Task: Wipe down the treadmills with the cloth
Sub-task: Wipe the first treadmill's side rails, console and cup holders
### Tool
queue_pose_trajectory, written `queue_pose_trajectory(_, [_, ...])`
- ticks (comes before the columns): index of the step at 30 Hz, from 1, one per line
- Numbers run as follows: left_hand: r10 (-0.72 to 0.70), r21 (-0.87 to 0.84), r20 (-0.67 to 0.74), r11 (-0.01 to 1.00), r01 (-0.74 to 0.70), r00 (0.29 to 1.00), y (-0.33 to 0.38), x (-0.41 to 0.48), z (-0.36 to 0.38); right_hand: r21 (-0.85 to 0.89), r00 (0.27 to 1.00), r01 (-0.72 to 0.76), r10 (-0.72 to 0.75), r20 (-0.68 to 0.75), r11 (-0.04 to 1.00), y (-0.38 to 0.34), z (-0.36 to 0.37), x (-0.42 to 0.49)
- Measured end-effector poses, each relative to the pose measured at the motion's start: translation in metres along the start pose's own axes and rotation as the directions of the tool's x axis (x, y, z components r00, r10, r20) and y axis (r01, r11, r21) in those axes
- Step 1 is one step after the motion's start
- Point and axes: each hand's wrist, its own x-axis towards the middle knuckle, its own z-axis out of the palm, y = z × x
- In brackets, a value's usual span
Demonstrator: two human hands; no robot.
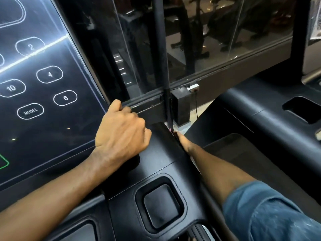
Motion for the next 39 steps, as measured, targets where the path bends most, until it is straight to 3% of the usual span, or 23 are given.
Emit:
queue_pose_trajectory(7, [0.002,-0.015,-0.019,1.000,-0.003,1.000,0.001,0.001,0.003,-0.112,0.960,-0.019,-0.013,-0.279,0.994,0.053,-0.026,-0.028])
queue_pose_trajectory(10, [-0.005,-0.013,-0.032,1.000,0.004,0.999,0.001,-0.002,0.002,-0.254,0.978,0.137,-0.171,-0.117,0.957,0.039,-0.015,-0.016])
queue_pose_trajectory(12, [-0.019,-0.021,-0.052,1.000,0.018,0.998,0.001,-0.002,0.000,-0.428,0.964,0.205,-0.257,-0.066,0.880,-0.005,0.018,-0.061])
queue_pose_trajectory(16, [-0.029,-0.056,-0.044,0.998,0.026,0.999,0.002,-0.005,-0.002,-0.766,0.943,0.172,-0.328,-0.054,0.620,0.005,0.034,-0.112])
queue_pose_trajectory(19, [-0.087,-0.117,-0.015,0.990,0.084,0.996,0.003,-0.008,-0.004,-0.854,0.921,0.134,-0.381,-0.080,0.503,0.045,0.032,-0.164])
queue_pose_trajectory(22, [-0.199,-0.357,-0.054,0.919,0.168,0.978,0.023,-0.013,-0.009,-0.912,0.915,0.050,-0.385,-0.121,0.406,0.083,0.029,-0.217])
queue_pose_trajectory(24, [-0.182,-0.491,-0.054,0.861,0.133,0.982,0.051,-0.022,-0.016,-0.924,0.907,0.000,-0.389,-0.161,0.383,0.102,0.028,-0.246])
queue_pose_trajectory(28, [-0.089,-0.739,-0.080,0.674,0.001,0.993,0.109,-0.055,-0.015,-0.907,0.899,-0.097,-0.355,-0.257,0.411,0.117,0.035,-0.264])
queue_pose_trajectory(33, [-0.033,-0.876,-0.013,0.482,0.004,0.999,0.168,-0.102,0.007,-0.863,0.878,-0.107,-0.360,-0.315,0.494,0.089,0.031,-0.236])
queue_pose_trajectory(39, [0.031,-0.878,0.046,0.478,0.026,0.998,0.203,-0.133,0.017,-0.809,0.910,-0.059,-0.301,-0.285,0.585,0.109,0.007,-0.259])
